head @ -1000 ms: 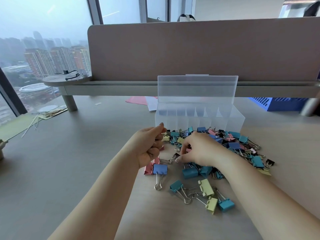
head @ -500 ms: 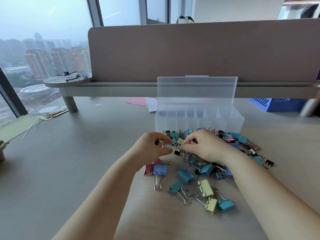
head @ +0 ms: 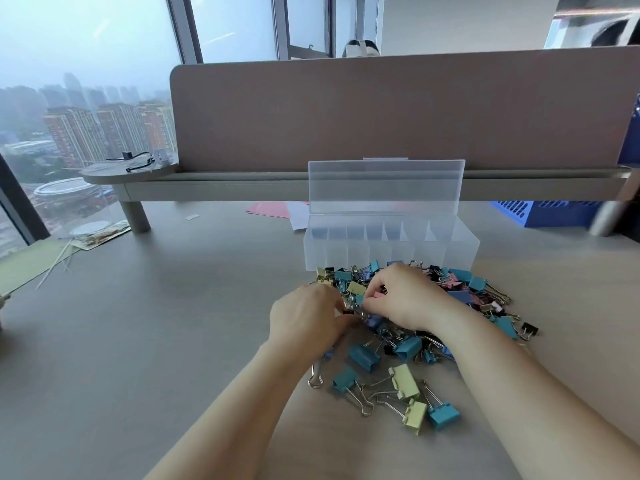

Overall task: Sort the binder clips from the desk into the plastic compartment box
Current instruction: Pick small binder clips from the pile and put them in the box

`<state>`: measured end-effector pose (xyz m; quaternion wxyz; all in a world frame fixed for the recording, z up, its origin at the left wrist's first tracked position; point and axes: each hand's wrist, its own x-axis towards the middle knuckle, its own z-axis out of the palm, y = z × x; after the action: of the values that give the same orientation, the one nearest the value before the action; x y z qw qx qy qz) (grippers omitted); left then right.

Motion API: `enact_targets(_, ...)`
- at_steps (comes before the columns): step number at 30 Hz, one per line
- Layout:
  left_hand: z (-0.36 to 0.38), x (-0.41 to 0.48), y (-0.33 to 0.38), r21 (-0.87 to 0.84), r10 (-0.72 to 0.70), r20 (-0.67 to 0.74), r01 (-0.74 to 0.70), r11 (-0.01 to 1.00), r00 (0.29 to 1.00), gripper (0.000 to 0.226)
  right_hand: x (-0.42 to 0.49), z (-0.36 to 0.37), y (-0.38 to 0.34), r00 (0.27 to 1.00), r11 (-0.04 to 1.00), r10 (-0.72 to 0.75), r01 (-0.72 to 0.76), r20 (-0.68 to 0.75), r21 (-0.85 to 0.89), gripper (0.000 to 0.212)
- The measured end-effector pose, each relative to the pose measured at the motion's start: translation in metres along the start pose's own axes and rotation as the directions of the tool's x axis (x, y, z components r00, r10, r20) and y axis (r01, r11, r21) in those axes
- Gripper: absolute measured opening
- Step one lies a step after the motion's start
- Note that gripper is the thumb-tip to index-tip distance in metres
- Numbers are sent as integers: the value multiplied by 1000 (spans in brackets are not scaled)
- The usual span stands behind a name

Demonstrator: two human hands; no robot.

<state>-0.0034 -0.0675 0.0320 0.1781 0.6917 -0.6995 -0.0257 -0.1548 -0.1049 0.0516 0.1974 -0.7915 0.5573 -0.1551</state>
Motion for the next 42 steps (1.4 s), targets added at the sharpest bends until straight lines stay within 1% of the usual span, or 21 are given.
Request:
enact_targets(3,3,2,4,-2,-29,-34,29,1000,999,37,-2,-4,-2,1000,1000,-10,10,-11,-7,16)
enact_targets(6,6,3,6,-28,-34,-51,33,999,998,28,-2,-3,-2,1000,1000,-17,16,-17,-3,16)
enact_targets(9,6,3,3,-88,-38,-48,34,996,998,21,-2,-4,-1,998,1000,-22,23,-58,10,16)
enact_targets(11,0,4,-1,-181,-54,-61,42,982,997,20,-2,-6,0,997,999,-19,22,-81,36,15)
enact_targets(13,-10,8,-8,-382,-94,-44,70,922,995,21,0,-11,1,996,997,-16,23,-82,80,13)
enact_targets(15,-22,18,-14,-595,-149,14,128,793,989,24,8,-17,2,998,997,-25,28,-58,66,13)
enact_targets(16,-27,24,-17,-664,-176,66,175,727,982,25,13,-20,2,999,999,-29,31,-35,44,13)
enact_targets(18,-35,35,-22,-756,-203,195,279,592,959,27,24,-23,1,999,999,-41,41,11,22,13)
enact_targets(21,-36,46,-24,-841,-164,358,394,371,919,26,36,-20,1,997,998,-51,49,55,39,12)
enact_targets(24,-32,54,-25,-864,-73,488,493,96,870,17,42,-12,2,996,999,-52,53,66,-10,12)
enact_targets(27,-30,59,-30,-800,17,579,572,-180,815,16,42,-10,2,996,996,-64,67,58,-50,9)
enact_targets(28,-29,60,-31,-767,40,599,587,-259,800,17,42,-11,2,995,996,-68,72,74,-52,8)
enact_targets(30,-29,59,-33,-713,70,623,602,-359,779,19,40,-14,1,989,996,-69,75,134,-43,9)
enact_targets(32,-28,59,-35,-689,73,630,600,-406,773,19,38,-16,0,985,998,-57,62,163,-22,11)
enact_targets(34,-27,57,-36,-694,42,623,576,-431,781,19,37,-16,-1,990,999,-35,37,136,-12,16)
enact_targets(35,-27,56,-36,-706,25,614,564,-428,789,19,37,-16,-1,994,1000,-27,28,110,-10,19)
enact_targets(37,-28,55,-36,-737,-2,599,550,-393,801,21,37,-15,0,998,1000,-18,19,64,-14,22)
enact_targets(39,-29,55,-34,-761,-24,593,551,-344,805,22,37,-13,0,999,999,-12,14,52,-31,22)
enact_targets(42,-29,56,-32,-807,-76,575,549,-219,815,28,38,-9,1,998,999,-16,19,61,-42,18)
